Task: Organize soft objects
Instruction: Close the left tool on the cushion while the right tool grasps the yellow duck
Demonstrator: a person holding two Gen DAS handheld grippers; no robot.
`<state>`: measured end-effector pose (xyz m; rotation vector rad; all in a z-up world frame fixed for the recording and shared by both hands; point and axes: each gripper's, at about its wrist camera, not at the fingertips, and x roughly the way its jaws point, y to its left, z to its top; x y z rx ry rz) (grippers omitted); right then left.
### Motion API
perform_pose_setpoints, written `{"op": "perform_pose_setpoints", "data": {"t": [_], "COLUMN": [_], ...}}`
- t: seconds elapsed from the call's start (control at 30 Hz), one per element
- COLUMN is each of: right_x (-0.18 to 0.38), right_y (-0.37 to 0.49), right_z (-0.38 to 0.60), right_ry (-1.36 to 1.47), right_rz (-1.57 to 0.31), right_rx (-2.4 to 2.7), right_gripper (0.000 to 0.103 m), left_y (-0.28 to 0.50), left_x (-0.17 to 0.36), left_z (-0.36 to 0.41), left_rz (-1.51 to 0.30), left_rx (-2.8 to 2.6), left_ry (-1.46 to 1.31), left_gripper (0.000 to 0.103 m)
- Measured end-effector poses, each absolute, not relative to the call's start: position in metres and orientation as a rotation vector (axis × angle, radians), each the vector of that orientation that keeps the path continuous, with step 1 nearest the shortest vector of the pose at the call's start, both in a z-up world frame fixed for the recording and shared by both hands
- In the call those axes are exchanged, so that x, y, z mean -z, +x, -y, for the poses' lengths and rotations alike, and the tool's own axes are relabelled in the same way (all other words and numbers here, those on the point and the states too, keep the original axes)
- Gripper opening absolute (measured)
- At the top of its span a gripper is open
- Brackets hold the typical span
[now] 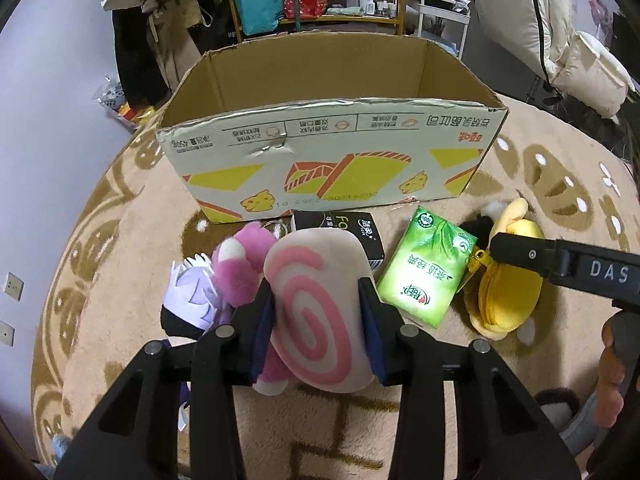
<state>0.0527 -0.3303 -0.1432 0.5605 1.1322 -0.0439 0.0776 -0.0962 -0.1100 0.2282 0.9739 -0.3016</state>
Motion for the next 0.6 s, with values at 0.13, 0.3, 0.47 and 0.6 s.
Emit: {"op": "perform_pose_setpoints", "data": {"t": [0.13, 0.3, 0.47, 0.6], "right_x": [0.133, 0.127, 0.117, 0.112], "right_y": [0.052, 0.049, 0.046, 0.041], "right_z": [0.316, 0.305, 0.304, 0.313], "right_ry": [0.454, 0.376, 0.363, 0.389], "right_rz": [-1.103, -1.084, -1.047, -1.021], "right_rx": [0.036, 0.049, 0.064, 0.066], "right_gripper": [0.069, 0.068, 0.068, 0.068], "left_y": [0.075, 0.073, 0.068, 0.061], "left_x": [0.103, 0.094, 0.082, 0.075], "left_z": [0.089, 0.078, 0.069, 0.067], "left_rz": [-0.959, -0.937, -0.888, -0.833], "left_rx": [0.299, 0.291, 0.258, 0.218], "left_ry": [0.196, 0.149, 0.133, 0.173], "left_gripper": [0.039, 0.039, 0.039, 0.039]}}
